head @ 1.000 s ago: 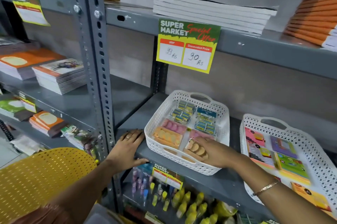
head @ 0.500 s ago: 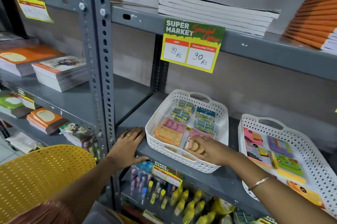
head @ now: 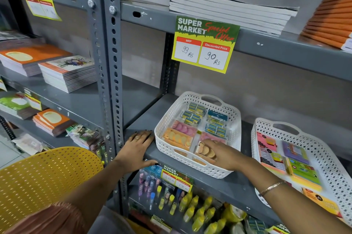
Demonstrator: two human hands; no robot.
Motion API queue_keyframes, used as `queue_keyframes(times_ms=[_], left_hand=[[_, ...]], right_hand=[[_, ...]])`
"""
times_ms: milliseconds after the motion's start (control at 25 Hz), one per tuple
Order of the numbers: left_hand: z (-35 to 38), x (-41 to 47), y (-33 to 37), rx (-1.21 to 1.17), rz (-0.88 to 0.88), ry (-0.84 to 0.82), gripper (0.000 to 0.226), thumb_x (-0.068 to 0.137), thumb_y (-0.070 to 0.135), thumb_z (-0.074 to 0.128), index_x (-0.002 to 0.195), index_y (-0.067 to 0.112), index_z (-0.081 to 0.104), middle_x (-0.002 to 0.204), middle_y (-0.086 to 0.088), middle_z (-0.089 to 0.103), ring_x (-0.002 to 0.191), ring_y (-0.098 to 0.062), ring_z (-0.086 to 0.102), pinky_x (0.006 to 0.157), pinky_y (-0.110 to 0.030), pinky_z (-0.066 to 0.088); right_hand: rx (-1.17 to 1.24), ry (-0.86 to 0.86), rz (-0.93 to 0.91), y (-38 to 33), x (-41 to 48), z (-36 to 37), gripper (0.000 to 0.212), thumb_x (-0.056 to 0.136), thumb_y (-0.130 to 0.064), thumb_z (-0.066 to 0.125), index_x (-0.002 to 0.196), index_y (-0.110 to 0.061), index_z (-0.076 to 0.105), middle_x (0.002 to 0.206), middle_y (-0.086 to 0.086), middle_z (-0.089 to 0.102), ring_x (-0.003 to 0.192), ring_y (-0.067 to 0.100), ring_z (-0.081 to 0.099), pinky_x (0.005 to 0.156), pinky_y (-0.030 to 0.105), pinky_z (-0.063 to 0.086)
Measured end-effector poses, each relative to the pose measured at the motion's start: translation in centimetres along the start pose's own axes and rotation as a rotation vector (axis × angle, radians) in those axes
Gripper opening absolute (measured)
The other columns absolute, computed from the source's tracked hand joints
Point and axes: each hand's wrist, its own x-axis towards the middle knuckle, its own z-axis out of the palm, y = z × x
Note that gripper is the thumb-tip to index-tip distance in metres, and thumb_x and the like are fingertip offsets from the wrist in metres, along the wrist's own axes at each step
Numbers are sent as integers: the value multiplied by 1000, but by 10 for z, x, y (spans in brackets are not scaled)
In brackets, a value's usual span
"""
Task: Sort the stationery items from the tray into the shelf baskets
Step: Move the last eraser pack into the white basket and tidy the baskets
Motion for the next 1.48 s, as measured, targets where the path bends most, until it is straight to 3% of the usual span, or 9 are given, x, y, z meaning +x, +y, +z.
queue_keyframes(times_ms=[120,280,440,560,680,920,1120,1320,1480], left_hand=[[-2,-1,-1,-70,8,5,100,71,78,39,144,11,26,147,-9,34,134,-24,29,110,-41,14],[-31,-18,0,-363,48,238,59,78,40,46,127,9,37,122,-13,51,109,-17,47,94,-41,46],[-93,14,22,-589,-51,484,44,84,24,43,122,5,41,123,-9,44,112,-13,42,96,-23,32],[-128,69,56,-583,109,61,51,83,26,68,126,10,44,122,0,52,109,-12,48,85,-10,32],[-114,105,66,-320,223,-449,70,75,32,77,134,15,43,131,-1,50,116,-16,46,94,-18,35],[-93,113,73,-228,262,-624,58,89,18,61,140,8,35,142,-10,41,129,-24,38,102,-26,29],[-75,110,63,-191,374,-509,36,94,22,55,128,23,43,141,-5,41,114,-15,44,87,-11,29],[-91,121,63,-169,298,-529,69,78,39,72,136,23,39,138,3,45,121,-15,44,96,-24,37],[-127,141,117,-274,292,-54,47,84,37,66,123,15,54,123,-5,61,106,-21,57,87,-28,43]], right_hand=[[2,6,-2,-1,0,0,67,85,-55,50,140,-25,26,137,6,51,119,24,51,95,34,47],[15,-25,1,2,-1,0,67,85,-53,51,140,-26,24,138,9,50,121,27,49,97,40,46],[-2,-51,9,6,-2,-4,66,86,-40,57,141,-22,24,137,11,51,119,31,51,93,39,49],[-14,-42,27,7,0,-2,64,84,-36,59,138,-24,28,129,13,57,108,33,57,85,39,53],[-30,-70,47,10,0,-1,66,81,-25,62,138,-19,27,128,16,55,108,34,56,86,41,52],[-36,-61,31,8,0,0,67,83,-17,62,140,-16,26,132,18,52,115,34,52,89,40,50],[-26,-50,41,6,-3,-2,67,84,-29,63,139,-18,27,132,16,53,113,33,53,88,39,49],[150,93,89,10,-24,-24,81,77,-34,70,142,-23,23,142,12,45,125,30,47,101,40,45],[306,327,235,58,-87,-58,59,80,-26,69,132,-17,43,106,5,60,96,21,58,92,40,50]])
